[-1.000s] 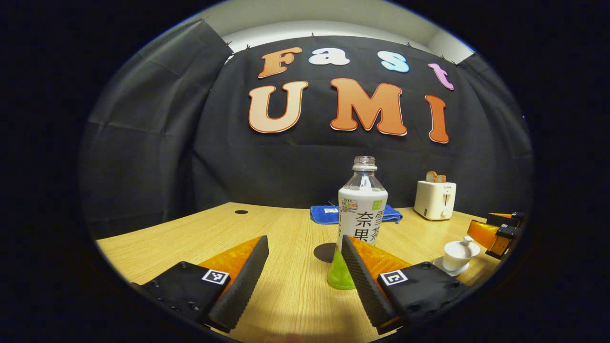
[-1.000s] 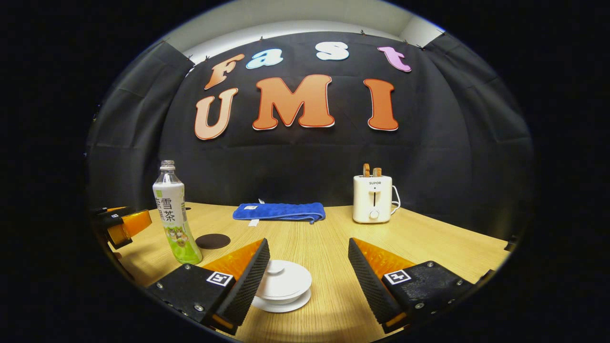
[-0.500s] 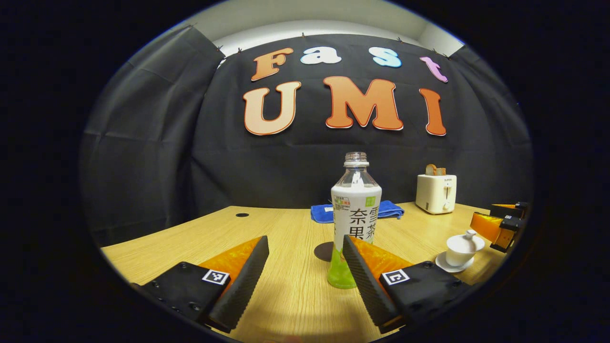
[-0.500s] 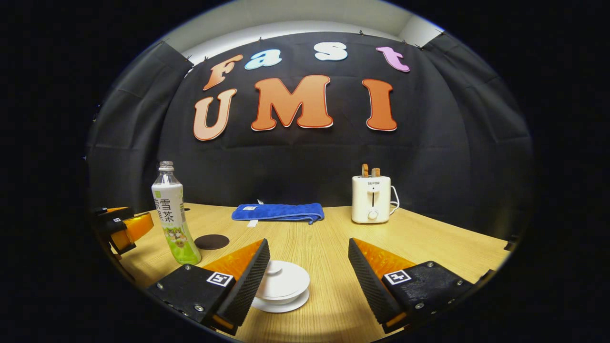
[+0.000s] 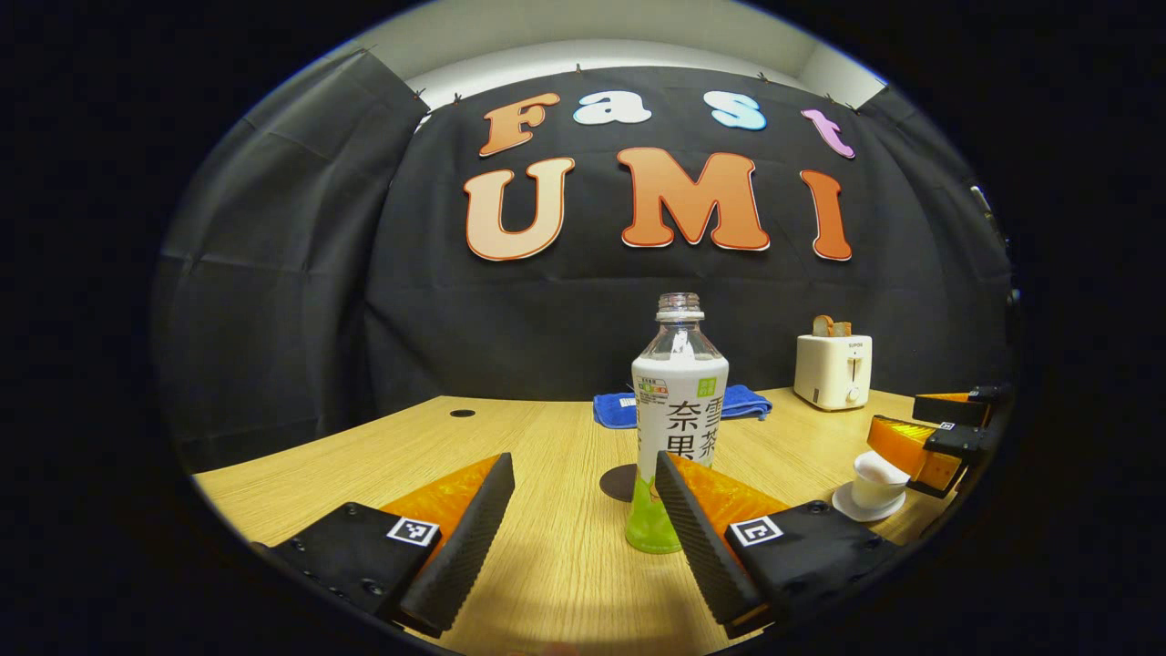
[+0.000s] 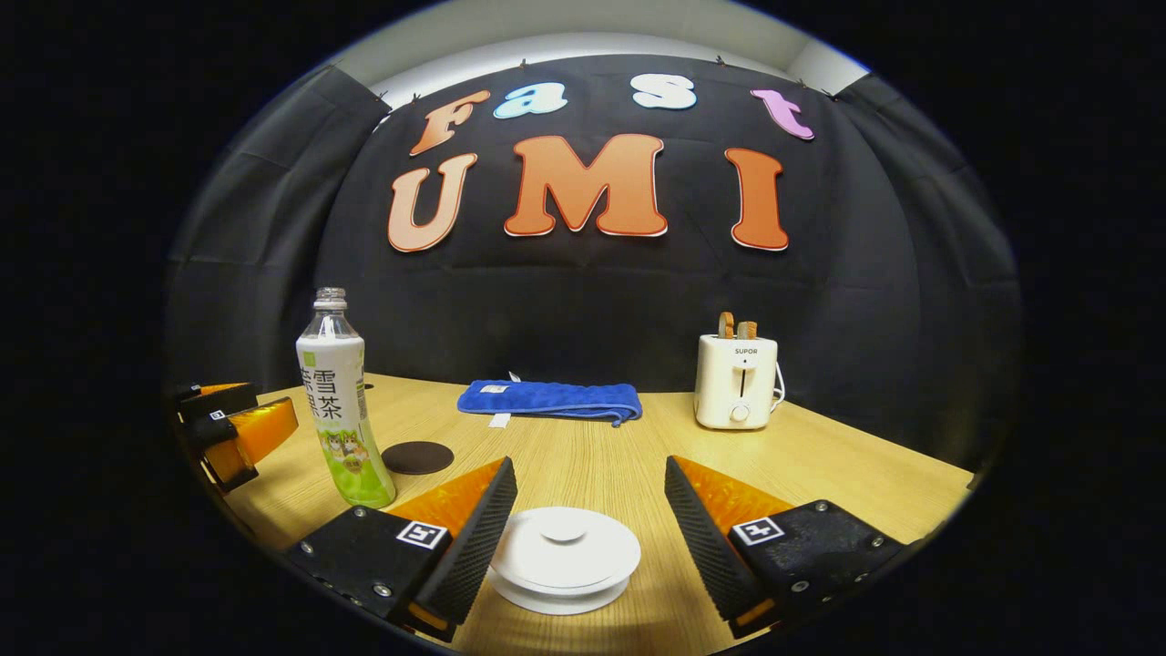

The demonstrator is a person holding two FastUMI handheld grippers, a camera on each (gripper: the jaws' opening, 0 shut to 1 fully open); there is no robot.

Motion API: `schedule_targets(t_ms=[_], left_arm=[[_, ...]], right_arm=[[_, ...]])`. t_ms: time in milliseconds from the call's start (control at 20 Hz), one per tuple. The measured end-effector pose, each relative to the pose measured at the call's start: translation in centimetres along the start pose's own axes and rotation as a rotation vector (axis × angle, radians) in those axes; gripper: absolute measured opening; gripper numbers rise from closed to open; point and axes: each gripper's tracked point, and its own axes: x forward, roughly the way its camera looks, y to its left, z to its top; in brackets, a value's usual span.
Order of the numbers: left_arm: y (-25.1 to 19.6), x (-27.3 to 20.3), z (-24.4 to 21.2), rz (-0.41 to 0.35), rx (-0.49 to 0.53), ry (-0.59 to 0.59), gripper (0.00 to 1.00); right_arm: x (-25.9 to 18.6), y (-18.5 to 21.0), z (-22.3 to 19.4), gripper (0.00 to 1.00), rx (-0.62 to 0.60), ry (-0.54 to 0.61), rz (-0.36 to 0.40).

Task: Open the teacup lid with one hand, grasp the water bottle and pour water into the teacup with the other hand; after pouring, place the water bottle on the coaster and then close the teacup lid.

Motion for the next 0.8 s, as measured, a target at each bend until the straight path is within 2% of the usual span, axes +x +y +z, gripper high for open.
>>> schedule_targets(t_ms=[500,650,800], left_arm=[[0.0,0.0,0.0,0.0,0.0,0.0,0.99],[0.1,0.0,0.1,0.0,0.0,0.0,0.99],[0.0,0.0,0.0,0.0,0.0,0.0,0.99]], right_arm=[[1.2,0.8,-0.7,0.71,0.013,0.055,0.034],[1.3,1.2,-1.5,0.56,0.013,0.1,0.047],[1.3,1.6,-2.7,0.53,0.016,0.177,0.066]])
